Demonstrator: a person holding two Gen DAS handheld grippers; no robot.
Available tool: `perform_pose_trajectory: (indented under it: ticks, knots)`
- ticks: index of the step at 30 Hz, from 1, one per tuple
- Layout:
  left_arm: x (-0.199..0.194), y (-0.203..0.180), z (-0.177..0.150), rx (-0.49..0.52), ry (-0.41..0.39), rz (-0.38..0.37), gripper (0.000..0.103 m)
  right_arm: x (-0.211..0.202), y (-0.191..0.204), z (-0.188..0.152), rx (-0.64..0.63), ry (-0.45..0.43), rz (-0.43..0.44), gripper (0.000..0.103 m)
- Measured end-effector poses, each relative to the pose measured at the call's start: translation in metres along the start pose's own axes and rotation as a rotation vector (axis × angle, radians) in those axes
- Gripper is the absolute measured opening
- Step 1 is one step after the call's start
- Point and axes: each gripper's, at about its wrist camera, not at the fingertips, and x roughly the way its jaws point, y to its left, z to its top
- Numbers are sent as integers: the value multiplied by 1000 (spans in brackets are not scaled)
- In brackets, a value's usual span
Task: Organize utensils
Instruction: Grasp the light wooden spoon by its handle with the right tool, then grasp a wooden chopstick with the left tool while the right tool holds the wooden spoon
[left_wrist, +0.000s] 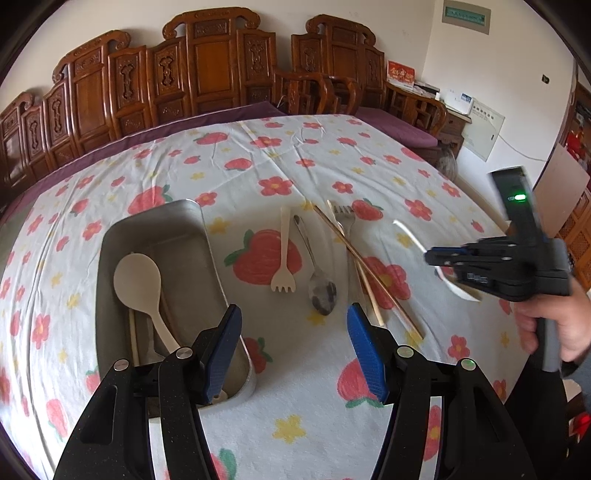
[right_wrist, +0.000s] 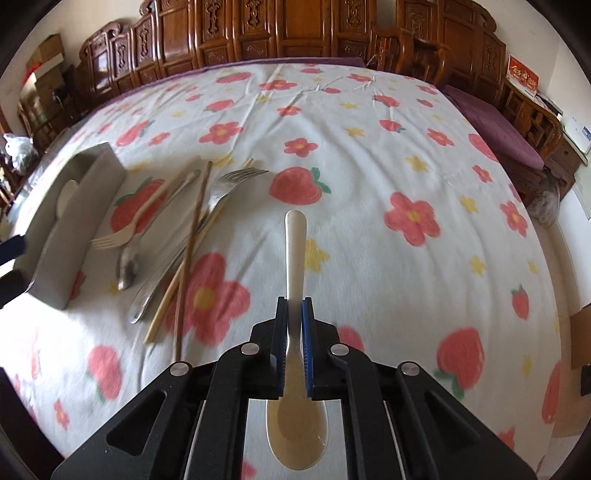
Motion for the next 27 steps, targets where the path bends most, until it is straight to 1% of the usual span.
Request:
perform_pose_trajectory:
  ticks: [6,9,12,17,23,27]
  knots:
    - [6,-13,-4,-27,11,-15,57,-32,-5,-22,-9,-34,38,8]
    - [9,-18,0,-77,28,-64,57,-47,-10,-29,-2,-53,58,9]
    - [8,-29,5,-63,28,-42,57,-62,-17,-35,1,-70,76,9]
    - [10,-48,16,-65,43,-62,57,-81,-27,-40,0,-100,95,9]
    - [25,-76,25,-15,70,-44,57,-96,-38,-40,-6,-140,108,9]
    - [44,-89,26,-8,113,-39,51,-99,-47,-42,5,-152,118,9]
